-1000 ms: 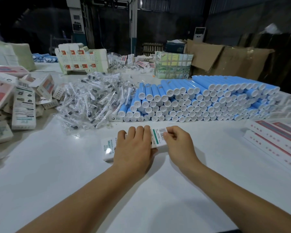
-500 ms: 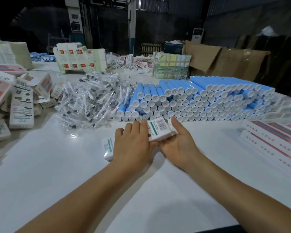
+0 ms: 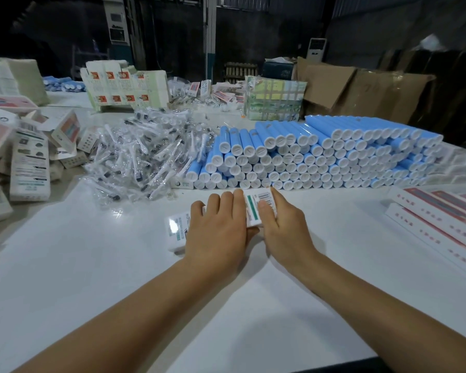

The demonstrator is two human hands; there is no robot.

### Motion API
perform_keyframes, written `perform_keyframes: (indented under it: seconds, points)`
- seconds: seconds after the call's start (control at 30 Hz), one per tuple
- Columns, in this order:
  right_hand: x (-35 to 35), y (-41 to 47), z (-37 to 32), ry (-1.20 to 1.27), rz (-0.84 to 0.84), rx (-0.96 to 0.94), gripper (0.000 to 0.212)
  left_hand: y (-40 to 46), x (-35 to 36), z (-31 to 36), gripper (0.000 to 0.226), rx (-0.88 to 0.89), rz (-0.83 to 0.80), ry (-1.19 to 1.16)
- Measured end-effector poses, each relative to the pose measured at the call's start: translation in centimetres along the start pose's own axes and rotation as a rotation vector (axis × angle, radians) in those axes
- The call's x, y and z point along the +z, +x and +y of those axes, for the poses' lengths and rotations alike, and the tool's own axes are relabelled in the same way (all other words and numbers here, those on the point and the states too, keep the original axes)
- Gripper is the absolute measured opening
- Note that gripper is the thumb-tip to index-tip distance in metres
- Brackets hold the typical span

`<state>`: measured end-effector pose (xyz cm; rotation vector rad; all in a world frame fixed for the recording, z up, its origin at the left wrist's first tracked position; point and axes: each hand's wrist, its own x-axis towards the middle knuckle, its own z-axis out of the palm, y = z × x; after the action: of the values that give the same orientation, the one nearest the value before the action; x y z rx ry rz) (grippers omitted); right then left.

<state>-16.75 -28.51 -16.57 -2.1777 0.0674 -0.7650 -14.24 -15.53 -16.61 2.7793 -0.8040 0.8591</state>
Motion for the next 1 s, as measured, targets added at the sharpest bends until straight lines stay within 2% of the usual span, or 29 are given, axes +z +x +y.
perform_keyframes:
  seconds: [0.03,0.13,0.2,0.3,0.4,0.53,0.73,0.9,1.0]
  points:
    - [0.0,-0.1,0.1,0.127,-0.031,0.082,0.036,0.0,0.1,0.0,0.073,0.002,-0.003,0.010]
    - [-0.2,0.5,-0.1,0.779,-0.163,0.438,0.046,0.0,0.4,-0.4,0.073,0.000,-0.031,0.029]
    - [-0.5,0.8,0.0,0.978,-0.196,0.527,0.047,-0.1,0.4,-0.6,0.073,-0.014,-0.038,0.030]
    - [-0.4,0.6,-0.1,0.928,-0.177,0.470,0.032,-0.1,0.2,-0.7,0.074,-0.009,-0.032,0.019]
    - [-0.4,0.5,0.0,0.854,-0.145,0.431,0.025,-0.2,0.2,-0.8,0.070,-0.005,0.051,0.003]
    - [-0.5,0.6,0.0,0.851,-0.138,0.429,0.028,-0.2,0.2,-0.9,0.067,0.010,0.124,-0.014]
    - [-0.4,0.8,0.2,0.939,-0.141,0.449,0.032,-0.4,0.1,-1.1,0.066,0.034,0.089,0.012]
    - [0.1,0.2,0.2,0.732,0.001,0.333,0.035,-0.4,-0.2,-0.5,0.075,0.063,0.060,0.041]
    - [0.3,-0.4,0.0,0.659,0.004,0.252,0.033,-0.3,-0.4,-0.3,0.070,0.064,0.066,0.038]
